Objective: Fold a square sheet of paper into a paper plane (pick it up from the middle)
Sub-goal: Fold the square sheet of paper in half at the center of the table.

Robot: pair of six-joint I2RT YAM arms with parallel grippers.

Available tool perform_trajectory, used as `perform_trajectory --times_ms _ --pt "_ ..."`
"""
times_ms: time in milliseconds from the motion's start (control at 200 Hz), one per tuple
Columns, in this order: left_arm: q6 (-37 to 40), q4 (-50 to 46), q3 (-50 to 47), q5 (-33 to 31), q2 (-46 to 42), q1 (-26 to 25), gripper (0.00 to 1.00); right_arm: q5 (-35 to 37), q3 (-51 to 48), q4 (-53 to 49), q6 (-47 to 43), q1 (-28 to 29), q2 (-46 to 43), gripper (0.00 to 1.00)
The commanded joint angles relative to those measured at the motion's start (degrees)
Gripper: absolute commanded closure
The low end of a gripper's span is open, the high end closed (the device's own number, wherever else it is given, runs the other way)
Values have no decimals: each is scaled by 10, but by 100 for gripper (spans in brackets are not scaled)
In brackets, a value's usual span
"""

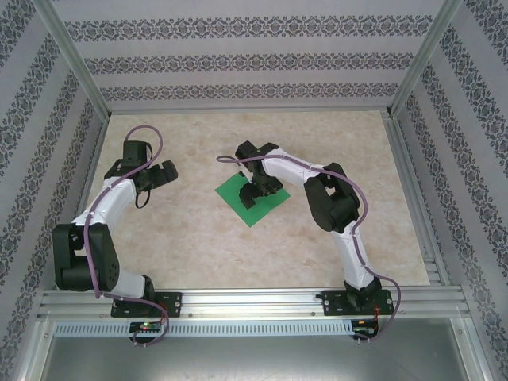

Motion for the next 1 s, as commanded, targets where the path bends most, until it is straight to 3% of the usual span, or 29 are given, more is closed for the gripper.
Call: perform_trajectory --times_ms 0,195,305,425,515,774,844,994 --pt "-12 2 9 11 -2 7 0 11 -14 3 10 3 28 18" --pt "-18 20 0 49 1 7 0 5 -32 29 34 1 -1 30" --pt "-30 43 -16 90 2 6 0 -31 -50 60 61 -3 -33 44" --pt "-50 80 -41 136 3 0 3 -100 -80 104 100 -4 -79 59" --pt "-69 112 -62 169 4 -7 5 -179 -116 164 136 -5 -118 65" --pt "-112 225 -124 229 6 -49 11 -401 -250 434 291 -16 -209 69" --pt "-127 260 -140 240 6 -62 11 -405 -279 475 320 -20 -215 69" --pt "-157 330 -167 247 13 -98 14 -323 -297 434 314 -20 -199 66"
